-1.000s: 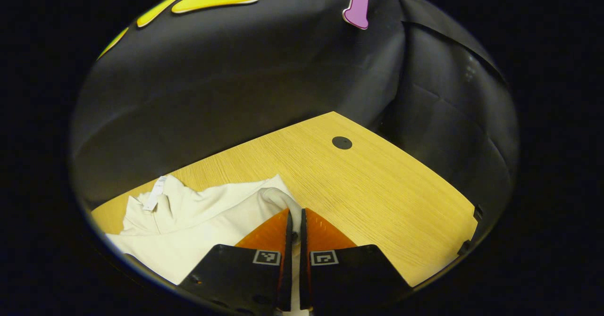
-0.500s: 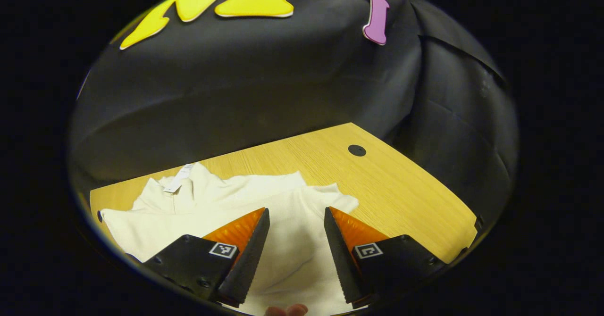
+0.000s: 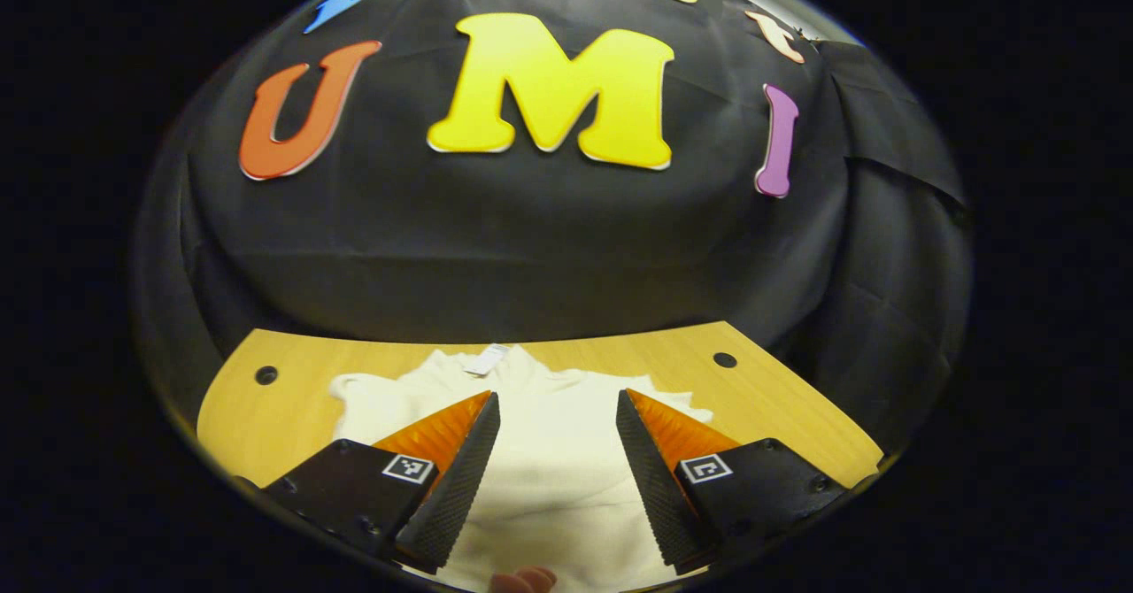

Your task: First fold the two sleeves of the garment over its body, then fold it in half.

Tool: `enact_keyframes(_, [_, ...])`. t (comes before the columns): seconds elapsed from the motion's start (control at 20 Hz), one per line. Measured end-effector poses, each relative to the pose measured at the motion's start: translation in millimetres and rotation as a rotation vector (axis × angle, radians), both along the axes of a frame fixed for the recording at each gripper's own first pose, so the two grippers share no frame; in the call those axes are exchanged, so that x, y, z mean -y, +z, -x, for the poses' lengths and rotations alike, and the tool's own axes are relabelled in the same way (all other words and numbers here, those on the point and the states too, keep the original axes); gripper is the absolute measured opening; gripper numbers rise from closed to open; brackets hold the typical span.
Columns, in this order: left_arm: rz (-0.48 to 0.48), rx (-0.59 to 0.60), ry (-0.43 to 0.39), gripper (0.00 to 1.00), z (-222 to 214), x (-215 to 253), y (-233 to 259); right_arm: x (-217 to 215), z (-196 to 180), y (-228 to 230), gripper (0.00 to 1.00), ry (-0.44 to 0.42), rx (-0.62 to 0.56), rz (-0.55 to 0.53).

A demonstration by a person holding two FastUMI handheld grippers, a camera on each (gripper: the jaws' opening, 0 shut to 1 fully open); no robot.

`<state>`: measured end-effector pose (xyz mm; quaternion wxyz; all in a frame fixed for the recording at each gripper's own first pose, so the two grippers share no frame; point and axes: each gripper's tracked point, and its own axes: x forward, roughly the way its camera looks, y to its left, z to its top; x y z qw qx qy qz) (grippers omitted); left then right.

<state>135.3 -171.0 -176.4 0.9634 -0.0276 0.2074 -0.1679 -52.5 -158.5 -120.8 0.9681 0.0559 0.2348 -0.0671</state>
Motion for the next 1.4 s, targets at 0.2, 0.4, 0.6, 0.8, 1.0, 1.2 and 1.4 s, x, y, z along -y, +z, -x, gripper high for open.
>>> enact_keyframes(0.2, [-0.040,0.051,0.083,0.89,40.3,-59.9,21.3,-33.5,-14.8,0.2,0.85,0.066,0.016,-0.007])
enact_keyframes(0.4, [-0.070,0.130,0.149,0.89,73.3,-107.6,53.5,-61.8,-28.8,3.0,0.87,0.116,0.043,-0.012])
enact_keyframes(0.6, [-0.044,0.049,0.168,0.89,98.8,-136.2,24.8,-84.3,-30.1,-12.2,0.87,0.176,0.001,-0.061])
enact_keyframes(0.8, [-0.056,-0.062,0.169,0.89,132.2,-163.9,-18.1,-74.3,-25.3,-36.8,0.85,0.178,-0.084,-0.067])
enact_keyframes(1.0, [-0.049,-0.163,0.106,0.89,153.9,-173.2,-47.9,-64.9,-17.2,-62.4,0.85,0.186,-0.163,-0.051])
enact_keyframes(1.2, [-0.035,-0.340,0.058,0.89,174.9,-181.9,-96.4,-56.8,-3.3,-100.3,0.87,0.193,-0.284,-0.044])
enact_keyframes(1.4, [-0.021,-0.484,0.054,0.89,187.0,-189.4,-138.5,-42.0,13.0,-144.5,0.87,0.151,-0.410,-0.048])
